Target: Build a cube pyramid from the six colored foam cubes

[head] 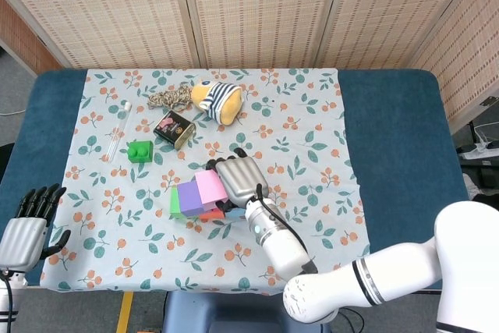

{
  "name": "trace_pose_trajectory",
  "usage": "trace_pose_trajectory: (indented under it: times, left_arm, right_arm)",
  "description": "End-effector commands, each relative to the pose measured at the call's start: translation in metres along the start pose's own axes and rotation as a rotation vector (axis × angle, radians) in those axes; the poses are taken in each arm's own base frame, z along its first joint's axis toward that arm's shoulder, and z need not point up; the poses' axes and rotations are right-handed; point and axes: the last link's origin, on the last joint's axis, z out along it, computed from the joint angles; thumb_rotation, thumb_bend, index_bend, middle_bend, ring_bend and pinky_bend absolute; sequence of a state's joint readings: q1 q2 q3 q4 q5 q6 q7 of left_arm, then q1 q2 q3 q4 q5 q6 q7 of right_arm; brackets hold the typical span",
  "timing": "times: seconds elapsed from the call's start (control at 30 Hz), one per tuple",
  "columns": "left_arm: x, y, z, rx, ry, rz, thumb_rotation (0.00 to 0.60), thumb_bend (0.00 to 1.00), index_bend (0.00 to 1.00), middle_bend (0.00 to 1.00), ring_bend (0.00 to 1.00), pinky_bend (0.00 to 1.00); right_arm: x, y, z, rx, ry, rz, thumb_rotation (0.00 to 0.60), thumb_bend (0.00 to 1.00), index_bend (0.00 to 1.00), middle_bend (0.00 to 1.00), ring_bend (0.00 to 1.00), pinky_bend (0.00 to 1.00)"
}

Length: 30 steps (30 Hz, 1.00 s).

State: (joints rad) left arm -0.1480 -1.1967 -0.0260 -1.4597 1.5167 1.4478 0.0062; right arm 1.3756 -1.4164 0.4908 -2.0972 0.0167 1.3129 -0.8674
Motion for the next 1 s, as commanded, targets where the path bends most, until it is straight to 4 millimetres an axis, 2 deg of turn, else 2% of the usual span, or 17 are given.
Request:
trace_pose_trajectory:
  times: [0.03, 0.43, 0.77, 0.93, 1.0]
  left_arm:
    - [0.000, 0.000, 0.000, -0.001, 0.000, -0.001, 0.600, 0.35, 0.00, 0.03, 0.00, 0.05]
    - [0.002, -0.003, 0.000, 0.007, -0.001, -0.009, 0.600, 0.35, 0.00, 0.03, 0.00, 0.05]
    - [0.000, -0.003, 0.001, 0.009, -0.009, -0.004, 0.600, 0.35, 0.00, 0.03, 0.00, 0.05]
    - [-0.001, -0.002, 0.002, 0.009, -0.011, 0.000, 0.600, 0.35, 0.00, 0.03, 0.00, 0.05]
    - [-0.001, -0.002, 0.002, 0.010, -0.011, 0.000, 0.600, 0.35, 0.00, 0.03, 0.00, 0.05]
  right_arm:
    - [-0.007, -0.004, 0.003, 0.003, -0.011, -0.012, 0.600, 0.31, 0.59, 0.49, 0.27, 0.10]
    - [-0.016, -0.018, 0.014, -0.001, 0.007, -0.009, 0.600, 0.31, 0.59, 0.49, 0.27, 0.10]
    - [-0.016, -0.016, 0.021, -0.021, 0.013, -0.007, 0.600, 0.31, 0.58, 0.49, 0.27, 0.10]
    - [-0.015, -0.015, 0.023, -0.019, 0.012, 0.003, 0.600, 0.31, 0.56, 0.49, 0.27, 0.10]
    - [-0.015, -0.015, 0.023, -0.014, 0.010, 0.007, 0.600, 0.31, 0.52, 0.49, 0.27, 0.10]
